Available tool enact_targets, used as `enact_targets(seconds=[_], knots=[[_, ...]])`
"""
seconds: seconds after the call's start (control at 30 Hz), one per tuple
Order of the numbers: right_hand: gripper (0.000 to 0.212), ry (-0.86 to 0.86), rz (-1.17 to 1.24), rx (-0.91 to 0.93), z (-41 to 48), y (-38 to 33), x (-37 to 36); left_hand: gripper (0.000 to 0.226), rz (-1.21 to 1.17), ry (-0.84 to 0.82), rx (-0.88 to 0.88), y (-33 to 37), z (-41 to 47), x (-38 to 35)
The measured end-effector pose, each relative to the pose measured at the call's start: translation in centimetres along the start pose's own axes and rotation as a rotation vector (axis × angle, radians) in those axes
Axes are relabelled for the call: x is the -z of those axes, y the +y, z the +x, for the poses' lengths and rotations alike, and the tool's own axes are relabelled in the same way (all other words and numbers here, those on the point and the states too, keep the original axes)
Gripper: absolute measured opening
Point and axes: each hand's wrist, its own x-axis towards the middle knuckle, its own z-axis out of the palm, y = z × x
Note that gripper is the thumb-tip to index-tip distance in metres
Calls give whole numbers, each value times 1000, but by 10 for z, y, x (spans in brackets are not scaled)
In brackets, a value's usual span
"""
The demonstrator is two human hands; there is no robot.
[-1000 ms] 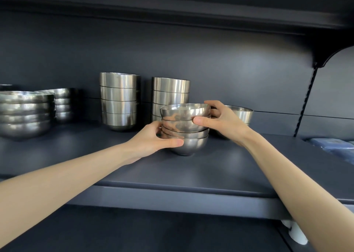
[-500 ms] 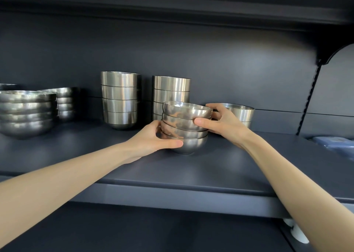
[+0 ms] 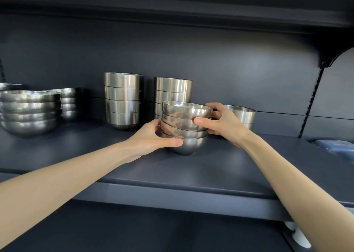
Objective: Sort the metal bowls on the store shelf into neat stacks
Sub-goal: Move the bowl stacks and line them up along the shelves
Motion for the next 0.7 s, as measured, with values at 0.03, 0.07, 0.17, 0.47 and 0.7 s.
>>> enact_targets(seconds=[0.03,0.07,0.17,0.47,0.7], knots=[[119,-2,5,6,0,-1,0,56,3,7,-3,1,-1,1],[117,-3,9,12,0,-3,-1,58,8,13,-8,3,-2,4],[115,-11,4,42,2,-15,-4,66,25,30,-23,10,-7,13],[108,-92,34,157,8,-69,-47,55,51,134,-31,31,-45,69],[86,-169,66,219,10,-119,-130,75,119,245,-13,35,-109,150]])
